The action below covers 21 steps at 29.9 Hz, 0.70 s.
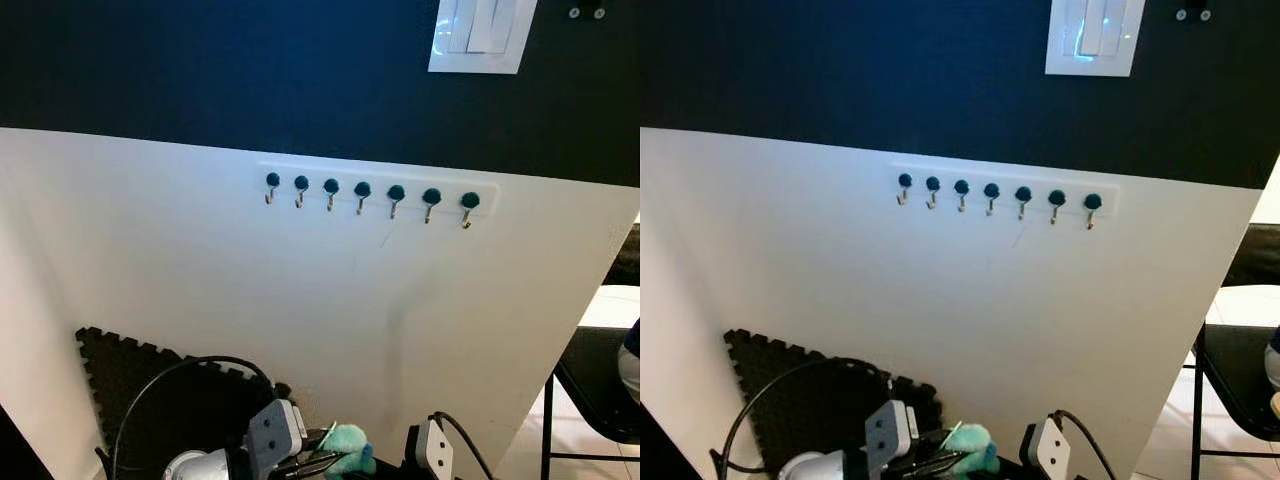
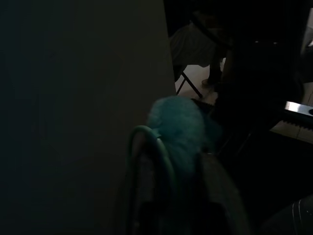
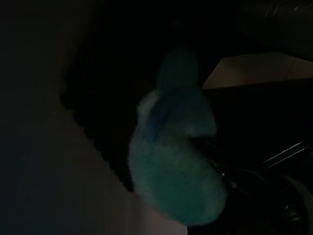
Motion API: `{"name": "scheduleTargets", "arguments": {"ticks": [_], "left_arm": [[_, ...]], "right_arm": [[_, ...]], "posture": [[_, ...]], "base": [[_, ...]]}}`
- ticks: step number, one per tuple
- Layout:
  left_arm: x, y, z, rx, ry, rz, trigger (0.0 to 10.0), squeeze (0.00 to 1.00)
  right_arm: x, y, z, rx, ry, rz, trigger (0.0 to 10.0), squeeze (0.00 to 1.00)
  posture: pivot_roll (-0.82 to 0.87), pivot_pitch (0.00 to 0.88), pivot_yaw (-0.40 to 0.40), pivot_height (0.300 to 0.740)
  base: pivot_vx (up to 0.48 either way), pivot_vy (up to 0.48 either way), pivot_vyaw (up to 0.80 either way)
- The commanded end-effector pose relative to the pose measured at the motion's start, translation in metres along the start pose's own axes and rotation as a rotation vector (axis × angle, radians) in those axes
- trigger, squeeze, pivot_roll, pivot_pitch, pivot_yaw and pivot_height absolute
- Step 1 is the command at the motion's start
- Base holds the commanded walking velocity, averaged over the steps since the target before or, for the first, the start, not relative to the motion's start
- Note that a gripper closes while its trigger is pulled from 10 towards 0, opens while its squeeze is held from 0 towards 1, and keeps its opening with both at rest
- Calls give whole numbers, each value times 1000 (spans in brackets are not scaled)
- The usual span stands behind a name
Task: Hang keys on a hook
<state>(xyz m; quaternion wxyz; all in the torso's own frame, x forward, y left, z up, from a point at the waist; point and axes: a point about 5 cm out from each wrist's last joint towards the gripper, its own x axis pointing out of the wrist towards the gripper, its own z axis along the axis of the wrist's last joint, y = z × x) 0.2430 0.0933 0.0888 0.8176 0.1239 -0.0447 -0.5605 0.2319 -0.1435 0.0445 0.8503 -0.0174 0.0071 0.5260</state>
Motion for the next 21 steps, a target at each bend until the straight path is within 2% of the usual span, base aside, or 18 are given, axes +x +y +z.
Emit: {"name": "scheduleTargets", "arguments": {"ticks": [1,6,9,11,14,15,18,21], "left_arm": [[-4,4,-9,-27,58,44,10000,1000],[-4,6,-7,-19,44,53,10000,1000],[-4,8,-4,14,36,64,10000,1000],[-5,12,-6,52,67,97,10000,1000],[-6,13,-7,53,76,99,10000,1000],[-7,15,-9,60,92,110,10000,20],[-10,16,-11,55,103,120,10000,0],[-16,23,-13,92,123,191,10000,0]], "right_arm": [[4,-1,9,-21,-48,9,0,0],[4,-3,10,-20,-59,-10,0,0],[3,-4,11,-20,-68,-24,0,0],[3,-6,12,-20,-76,-43,0,0],[2,-7,13,-18,-81,-53,0,0],[1,-10,14,-17,-89,-73,0,0],[-1,-13,15,-13,-101,-104,0,0],[-6,-22,18,-8,-118,-164,0,0]], "posture": [[60,26,13,740],[61,25,14,740],[62,25,15,740],[63,25,16,740],[63,25,17,740],[63,26,17,740],[63,26,17,740],[65,25,17,740]], "base": [[0,0,0],[0,0,0],[0,0,0],[0,0,0],[0,0,0],[0,0,0],[0,0,0],[0,0,0]]}}
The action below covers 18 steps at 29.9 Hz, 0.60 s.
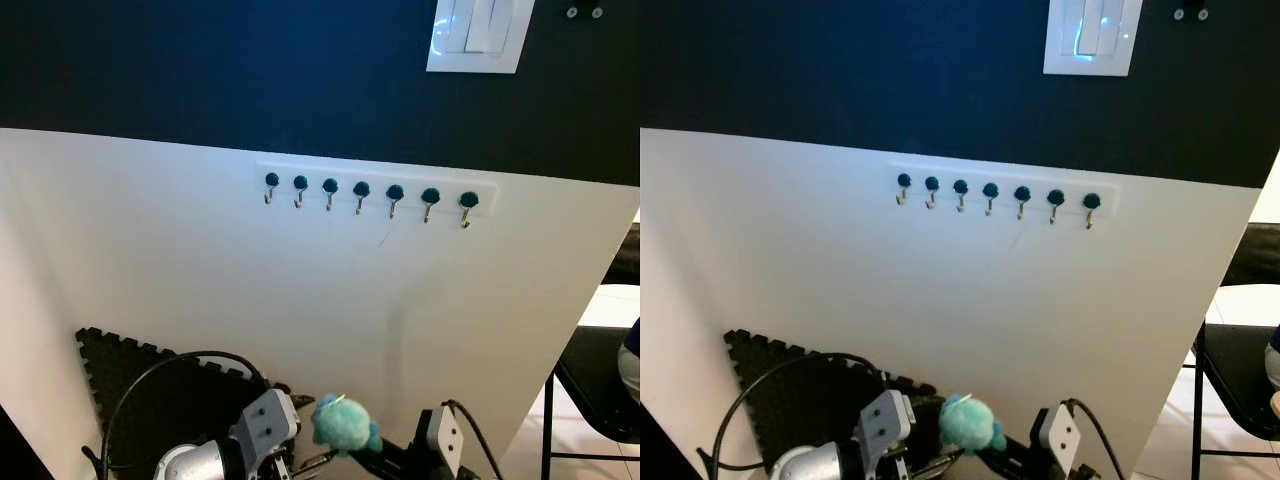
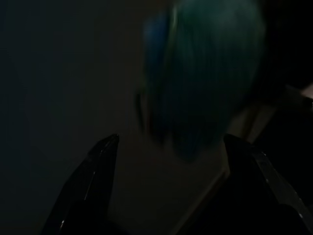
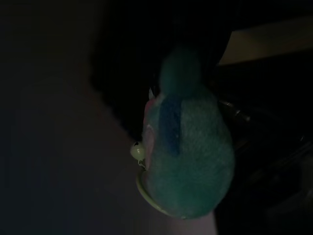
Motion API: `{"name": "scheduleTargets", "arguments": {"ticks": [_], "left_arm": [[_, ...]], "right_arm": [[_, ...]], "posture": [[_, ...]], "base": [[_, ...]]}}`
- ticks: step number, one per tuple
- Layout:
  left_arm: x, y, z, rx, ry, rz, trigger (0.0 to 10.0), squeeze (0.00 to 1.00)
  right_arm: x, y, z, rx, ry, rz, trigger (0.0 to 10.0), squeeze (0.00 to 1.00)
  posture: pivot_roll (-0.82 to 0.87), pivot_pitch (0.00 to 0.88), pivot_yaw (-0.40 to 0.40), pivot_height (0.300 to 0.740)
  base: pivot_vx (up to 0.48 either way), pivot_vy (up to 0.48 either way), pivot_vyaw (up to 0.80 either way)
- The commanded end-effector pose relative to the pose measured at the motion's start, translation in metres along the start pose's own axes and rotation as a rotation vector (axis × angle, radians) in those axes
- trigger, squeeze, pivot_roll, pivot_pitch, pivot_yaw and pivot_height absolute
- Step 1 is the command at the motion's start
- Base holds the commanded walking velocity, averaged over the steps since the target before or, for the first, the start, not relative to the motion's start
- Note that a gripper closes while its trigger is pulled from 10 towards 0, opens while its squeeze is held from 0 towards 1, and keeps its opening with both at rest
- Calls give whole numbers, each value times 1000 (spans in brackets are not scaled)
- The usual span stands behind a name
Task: Hang keys on a hook
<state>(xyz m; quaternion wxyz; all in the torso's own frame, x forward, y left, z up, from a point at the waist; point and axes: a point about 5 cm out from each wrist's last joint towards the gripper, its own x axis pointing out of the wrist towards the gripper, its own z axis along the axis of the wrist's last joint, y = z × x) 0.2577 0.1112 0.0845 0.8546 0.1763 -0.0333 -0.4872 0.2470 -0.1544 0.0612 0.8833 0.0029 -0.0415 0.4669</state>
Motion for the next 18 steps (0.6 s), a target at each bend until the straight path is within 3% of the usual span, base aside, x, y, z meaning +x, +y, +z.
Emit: {"name": "scheduleTargets", "arguments": {"ticks": [1,5,6,7,8,9,11,15,18], "left_arm": [[-4,5,-4,22,24,37,10000,0],[-6,14,-6,56,47,110,10000,0],[-7,13,-11,45,91,91,10000,0],[-7,13,-11,45,91,91,10000,0],[-8,9,-18,29,138,52,10000,0],[-8,9,-18,29,138,52,10000,0],[-10,3,-24,9,185,11,10000,0],[-10,-2,-28,-25,215,-4,10000,0],[-9,-5,-31,-86,230,15,10000,0]], "right_arm": [[-2,-4,2,6,-15,-28,0,0],[-5,-7,-1,20,5,-52,0,0],[-9,-12,-16,80,135,-118,0,0],[-9,-12,-16,80,135,-118,0,0],[-19,-12,-41,143,362,-142,0,0],[-19,-12,-41,143,362,-142,0,0],[-32,-2,-62,195,564,-92,0,0],[-41,5,-73,250,653,-97,0,0],[-43,3,-79,361,665,-219,0,0]], "posture": [[65,25,17,740],[65,25,17,740],[66,26,15,740],[66,26,15,740],[67,25,14,740],[67,25,14,740],[68,28,12,740],[69,29,10,740],[69,30,10,740]], "base": [[0,0,0],[0,0,0],[0,0,0],[0,0,0],[0,0,0],[0,0,0],[0,0,0],[0,0,0],[0,0,0]]}}
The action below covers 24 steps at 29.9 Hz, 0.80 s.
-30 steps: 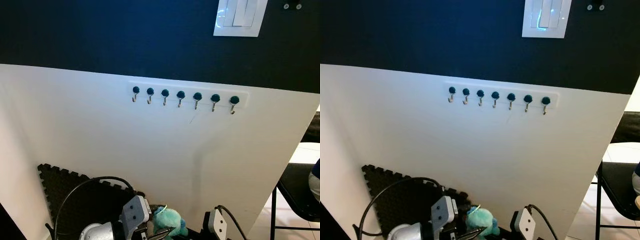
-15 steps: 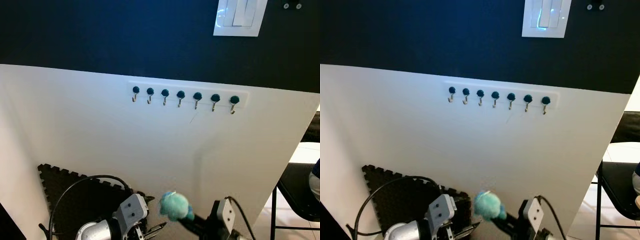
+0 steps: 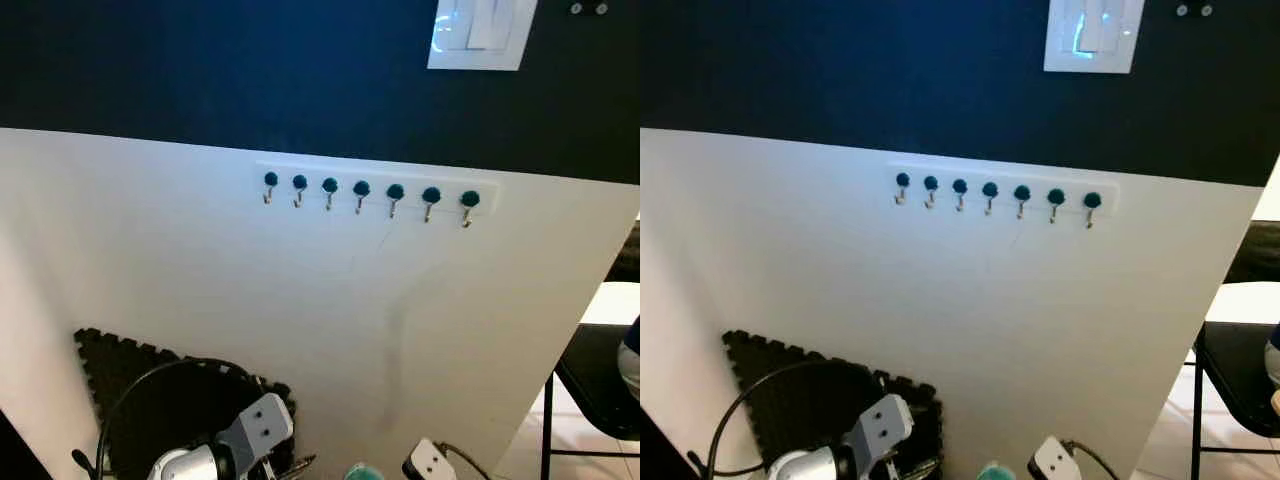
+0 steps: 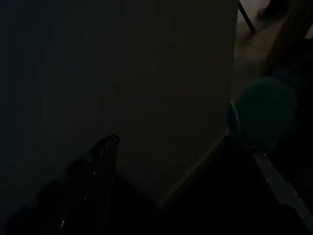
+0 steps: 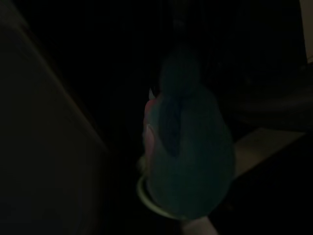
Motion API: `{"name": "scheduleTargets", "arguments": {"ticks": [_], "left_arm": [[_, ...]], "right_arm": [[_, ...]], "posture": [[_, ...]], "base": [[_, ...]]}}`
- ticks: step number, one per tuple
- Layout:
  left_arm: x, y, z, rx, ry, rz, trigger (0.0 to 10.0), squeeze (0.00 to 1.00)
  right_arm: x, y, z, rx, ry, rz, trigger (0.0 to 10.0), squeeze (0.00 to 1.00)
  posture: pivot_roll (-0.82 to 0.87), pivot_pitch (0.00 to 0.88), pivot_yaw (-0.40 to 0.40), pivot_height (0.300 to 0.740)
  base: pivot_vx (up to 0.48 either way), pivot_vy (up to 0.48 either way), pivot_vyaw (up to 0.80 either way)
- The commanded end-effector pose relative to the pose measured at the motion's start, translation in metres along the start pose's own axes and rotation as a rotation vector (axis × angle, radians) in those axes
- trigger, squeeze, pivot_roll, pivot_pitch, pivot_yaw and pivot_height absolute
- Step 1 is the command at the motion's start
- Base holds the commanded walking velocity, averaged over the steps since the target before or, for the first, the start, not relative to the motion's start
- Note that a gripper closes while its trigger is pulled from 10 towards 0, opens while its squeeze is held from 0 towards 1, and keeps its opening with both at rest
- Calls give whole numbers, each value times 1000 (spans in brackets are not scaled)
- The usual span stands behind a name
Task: Hang keys on a hook
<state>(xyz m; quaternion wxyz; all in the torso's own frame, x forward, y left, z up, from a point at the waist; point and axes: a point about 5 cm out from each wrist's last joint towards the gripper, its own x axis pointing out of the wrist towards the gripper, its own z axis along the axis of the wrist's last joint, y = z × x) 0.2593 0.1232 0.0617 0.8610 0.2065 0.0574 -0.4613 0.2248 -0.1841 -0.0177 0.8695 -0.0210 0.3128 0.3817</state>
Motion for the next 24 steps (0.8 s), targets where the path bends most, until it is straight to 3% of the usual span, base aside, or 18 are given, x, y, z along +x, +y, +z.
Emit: {"name": "scheduleTargets", "arguments": {"ticks": [1,2,4,7,9,14,16,17,18,20,21,23,24], "left_arm": [[0,-6,-8,-78,51,-11,10000,0],[0,-6,-8,-78,51,-11,10000,0],[1,-10,-11,-97,84,-36,10000,0],[1,-12,-16,-61,133,-68,10000,0],[2,-13,-18,-13,152,-80,10000,0],[3,-13,-16,8,139,-70,10000,0],[7,-12,-10,59,96,-32,10000,0],[7,-12,-10,59,96,-32,10000,0],[9,-11,-8,100,91,-25,10000,0],[10,-11,-8,124,100,-18,10000,0],[10,-10,-10,111,115,1,10000,0],[12,-6,-13,-41,144,81,10000,0],[12,-6,-13,-41,144,81,10000,0]], "right_arm": [[5,-2,-3,195,-17,-78,0,0],[5,-2,-3,195,-17,-78,0,0],[9,-1,-1,293,-38,-96,0,0],[11,-2,1,263,-32,-116,0,0],[13,-5,6,188,-36,-148,0,0],[16,-5,16,245,-104,-162,0,0],[22,2,36,360,-237,-75,0,0],[22,2,36,360,-237,-75,0,0],[22,10,48,381,-317,14,0,0],[22,16,57,390,-381,78,0,0],[21,18,61,389,-410,103,0,0],[18,23,74,377,-502,157,0,0],[18,23,74,377,-502,157,0,0]], "posture": [[67,31,12,740],[67,31,12,740],[65,30,13,740],[65,30,13,740],[64,29,13,740],[64,28,13,740],[64,26,13,740],[64,26,13,740],[64,26,13,740],[63,21,11,740],[63,21,11,740],[62,21,11,740],[62,21,11,740]], "base": [[0,0,0],[0,0,0],[0,0,0],[0,0,0],[0,0,0],[0,0,0],[0,0,0],[0,0,0],[0,0,0],[0,0,0],[0,0,0],[0,0,0],[0,0,0]]}}
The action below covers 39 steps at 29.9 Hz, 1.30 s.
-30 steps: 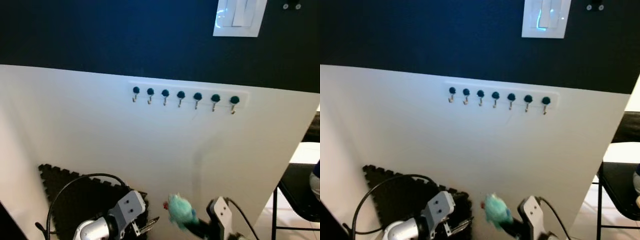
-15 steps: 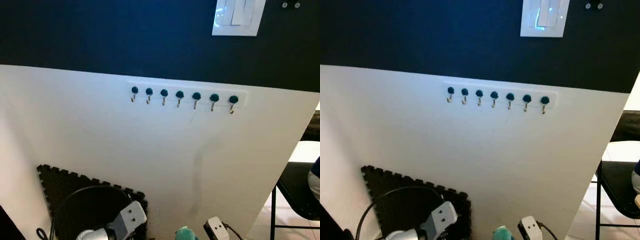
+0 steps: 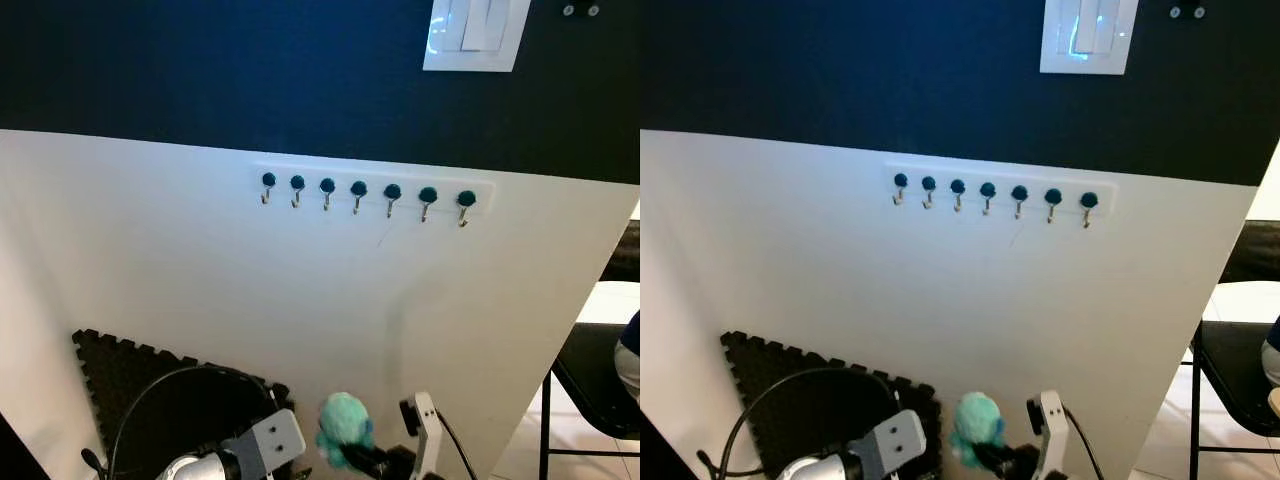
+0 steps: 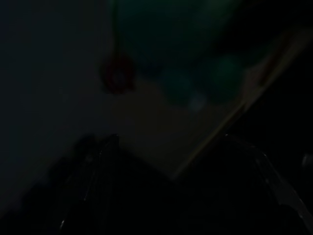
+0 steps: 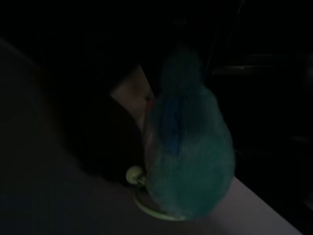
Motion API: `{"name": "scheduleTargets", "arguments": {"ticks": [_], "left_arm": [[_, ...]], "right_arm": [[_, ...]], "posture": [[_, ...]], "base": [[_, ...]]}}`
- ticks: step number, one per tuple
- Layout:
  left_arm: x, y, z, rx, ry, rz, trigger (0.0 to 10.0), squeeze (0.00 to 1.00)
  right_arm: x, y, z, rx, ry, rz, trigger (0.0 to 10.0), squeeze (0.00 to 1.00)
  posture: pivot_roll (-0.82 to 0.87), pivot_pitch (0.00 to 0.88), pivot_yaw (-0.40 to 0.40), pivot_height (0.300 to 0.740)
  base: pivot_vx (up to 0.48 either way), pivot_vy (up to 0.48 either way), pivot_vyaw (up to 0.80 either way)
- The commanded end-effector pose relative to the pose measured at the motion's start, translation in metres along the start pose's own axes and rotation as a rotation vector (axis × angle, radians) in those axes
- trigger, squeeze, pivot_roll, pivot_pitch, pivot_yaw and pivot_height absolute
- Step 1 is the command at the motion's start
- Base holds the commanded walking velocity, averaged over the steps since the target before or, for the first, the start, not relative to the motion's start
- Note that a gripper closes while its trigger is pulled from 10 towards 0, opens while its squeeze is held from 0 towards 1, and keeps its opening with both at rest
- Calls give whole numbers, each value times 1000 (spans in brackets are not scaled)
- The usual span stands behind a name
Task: Hang keys on a hook
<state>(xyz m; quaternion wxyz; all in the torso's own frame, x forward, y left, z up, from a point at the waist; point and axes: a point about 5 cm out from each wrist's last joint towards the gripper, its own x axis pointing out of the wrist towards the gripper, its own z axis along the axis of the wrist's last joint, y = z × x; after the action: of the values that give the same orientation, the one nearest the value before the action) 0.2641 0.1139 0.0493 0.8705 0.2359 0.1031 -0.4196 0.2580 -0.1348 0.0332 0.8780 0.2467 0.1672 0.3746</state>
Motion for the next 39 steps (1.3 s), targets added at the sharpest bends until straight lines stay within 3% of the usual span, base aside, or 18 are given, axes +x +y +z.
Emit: {"name": "scheduleTargets", "arguments": {"ticks": [1,2,4,14,26,39], "left_arm": [[0,-3,-8,-148,54,15,10000,0],[0,-3,-8,-148,54,15,10000,0],[0,-5,-10,-295,59,4,10000,0],[-4,4,3,-542,-81,36,10000,0],[-7,13,19,-592,-191,50,10000,0],[-6,-5,28,-636,-195,-82,10000,0]], "right_arm": [[-1,5,8,26,-76,52,0,0],[-1,5,8,26,-76,52,0,0],[-1,10,12,36,-109,90,0,0],[-9,12,20,61,-148,124,0,0],[-12,15,17,85,-128,161,0,0],[-12,19,19,95,-142,177,0,0]], "posture": [[61,17,10,740],[61,17,10,740],[61,17,10,740],[58,20,8,740],[60,23,9,740],[62,30,11,740]], "base": [[0,0,0],[0,0,0],[0,0,0],[0,0,0],[0,0,0],[0,0,0]]}}
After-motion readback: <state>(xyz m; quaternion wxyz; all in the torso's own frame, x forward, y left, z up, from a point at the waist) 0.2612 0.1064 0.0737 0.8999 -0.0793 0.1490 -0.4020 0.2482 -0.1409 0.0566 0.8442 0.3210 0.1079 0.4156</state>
